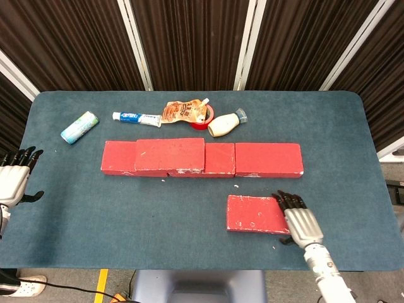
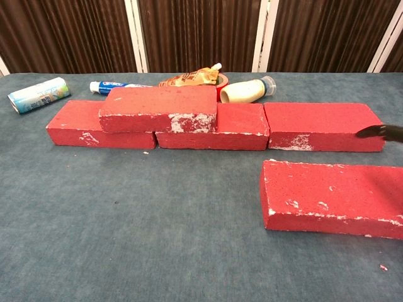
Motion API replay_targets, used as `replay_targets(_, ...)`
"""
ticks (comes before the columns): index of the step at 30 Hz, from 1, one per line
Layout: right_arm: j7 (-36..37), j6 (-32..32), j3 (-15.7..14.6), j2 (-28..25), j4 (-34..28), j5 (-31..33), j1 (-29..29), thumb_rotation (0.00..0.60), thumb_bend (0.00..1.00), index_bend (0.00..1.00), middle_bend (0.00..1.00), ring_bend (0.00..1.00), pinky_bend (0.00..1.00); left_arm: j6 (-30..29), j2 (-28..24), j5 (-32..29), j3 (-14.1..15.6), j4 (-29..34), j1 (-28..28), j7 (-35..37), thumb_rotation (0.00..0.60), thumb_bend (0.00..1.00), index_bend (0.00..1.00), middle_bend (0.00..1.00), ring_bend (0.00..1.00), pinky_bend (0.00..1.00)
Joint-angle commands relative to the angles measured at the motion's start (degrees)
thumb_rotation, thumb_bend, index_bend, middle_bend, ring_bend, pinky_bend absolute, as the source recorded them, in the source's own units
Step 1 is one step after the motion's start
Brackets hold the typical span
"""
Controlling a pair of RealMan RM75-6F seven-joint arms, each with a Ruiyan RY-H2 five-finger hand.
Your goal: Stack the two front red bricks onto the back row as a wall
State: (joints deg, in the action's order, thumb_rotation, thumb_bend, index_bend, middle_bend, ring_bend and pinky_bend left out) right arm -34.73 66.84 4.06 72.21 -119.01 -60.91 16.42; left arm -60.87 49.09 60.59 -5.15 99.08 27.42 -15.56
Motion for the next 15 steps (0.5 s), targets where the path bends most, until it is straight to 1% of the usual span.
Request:
replay_targets(1, -5.5, 2.1, 0.7, 4.3, -2.6, 4.9, 2.4, 0.600, 0.00, 0.11, 0.11, 0.00, 0.00, 0.0, 0.2, -0.1, -0.2, 0.4, 0.1, -0.4, 0.600, 0.22, 0.00, 0.00, 0.00, 0.02)
replay_targets(3, -8.0, 3.2, 1.5, 6.8, -1.7, 7.7, 3.8, 0.600, 0.00, 0.11, 0.11, 0.00, 0.00, -0.2, 0.6, -0.5, -0.3, 1.1, 0.1, -1.0, 0.600, 0.22, 0.00, 0.00, 0.00, 0.02)
replay_targets(6, -10.7, 4.7, 2.1, 8.5, -0.6, 9.7, 5.4, 0.600, 0.00, 0.11, 0.11, 0.00, 0.00, -0.7, 1.1, -1.1, -0.5, 1.4, 0.0, -1.5, 0.600, 0.22, 0.00, 0.00, 0.00, 0.02)
replay_targets(11, -13.3, 4.8, 3.0, 9.4, 0.7, 13.2, 8.1, 0.600, 0.00, 0.11, 0.11, 0.00, 0.00, -0.7, 1.7, -3.1, -0.9, 2.0, -0.2, -1.7, 0.600, 0.22, 0.00, 0.00, 0.00, 0.02)
replay_targets(15, -14.4, 4.0, 3.9, 9.2, 1.1, 17.6, 10.4, 0.600, 0.00, 0.11, 0.11, 0.00, 0.00, -0.5, 1.6, -4.2, -0.7, 2.4, -0.2, -2.7, 0.600, 0.22, 0.00, 0.00, 0.00, 0.02)
